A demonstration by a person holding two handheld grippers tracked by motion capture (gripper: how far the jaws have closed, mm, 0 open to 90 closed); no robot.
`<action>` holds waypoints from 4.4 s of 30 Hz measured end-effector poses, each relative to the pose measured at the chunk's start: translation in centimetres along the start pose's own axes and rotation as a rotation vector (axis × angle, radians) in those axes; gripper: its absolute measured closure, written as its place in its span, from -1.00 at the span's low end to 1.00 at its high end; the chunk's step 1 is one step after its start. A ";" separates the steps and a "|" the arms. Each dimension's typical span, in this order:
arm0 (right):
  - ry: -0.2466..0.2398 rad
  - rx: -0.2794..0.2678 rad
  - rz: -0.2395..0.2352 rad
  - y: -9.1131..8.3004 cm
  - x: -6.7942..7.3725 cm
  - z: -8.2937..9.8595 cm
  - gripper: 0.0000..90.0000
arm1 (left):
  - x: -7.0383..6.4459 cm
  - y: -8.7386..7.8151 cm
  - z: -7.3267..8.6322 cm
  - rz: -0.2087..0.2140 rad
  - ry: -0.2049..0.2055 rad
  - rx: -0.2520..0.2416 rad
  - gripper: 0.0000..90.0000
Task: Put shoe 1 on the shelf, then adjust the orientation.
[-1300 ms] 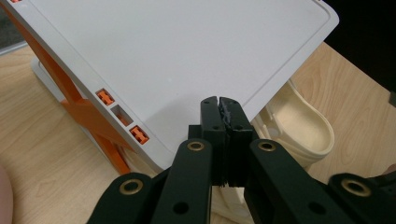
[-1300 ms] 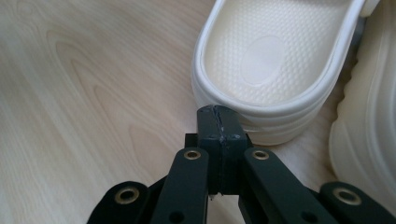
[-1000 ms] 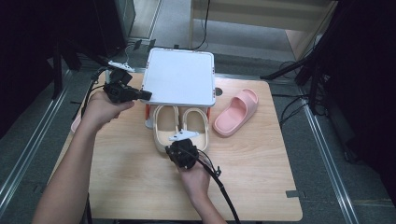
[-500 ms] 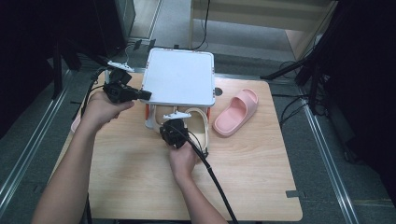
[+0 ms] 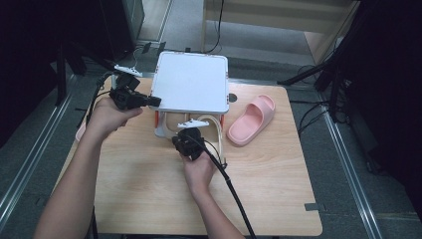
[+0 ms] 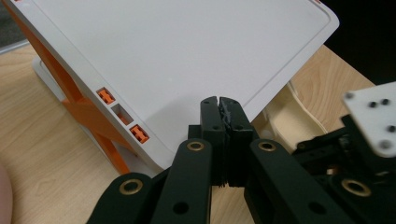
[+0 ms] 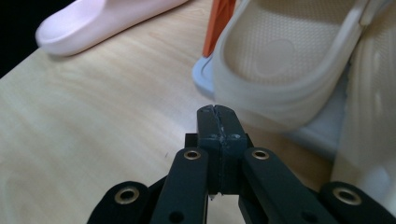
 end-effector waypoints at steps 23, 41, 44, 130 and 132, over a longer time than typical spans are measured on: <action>0.000 0.027 -0.001 -11.9 -5.1 5.9 1.00 | 0.0 0.0 0.0 -0.007 -0.006 0.000 0.98; -0.028 0.005 0.029 -6.1 -7.3 1.9 1.00 | 0.1 -0.1 0.0 -0.013 -0.004 -0.003 0.97; -0.017 -0.001 0.042 -5.3 -8.1 1.0 1.00 | 0.1 -0.1 0.0 -0.012 -0.004 -0.002 0.97; -0.004 -0.029 -0.130 -15.7 -8.7 3.2 0.21 | 14.7 -4.9 12.3 -0.298 -0.153 -0.005 0.11; -0.003 -0.027 -0.123 -15.9 -8.8 3.4 0.20 | 14.8 -4.5 12.2 -0.289 -0.162 -0.006 0.15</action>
Point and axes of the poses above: each handheld gripper's, and its own axes: y roughly forward along the jaws, z roughly out of its underside, x roughly to its left, the point moved 9 cm from there along y, roughly forward along the jaws, and after that the axes turned 11 degrees about -x, right-handed, at the moved point
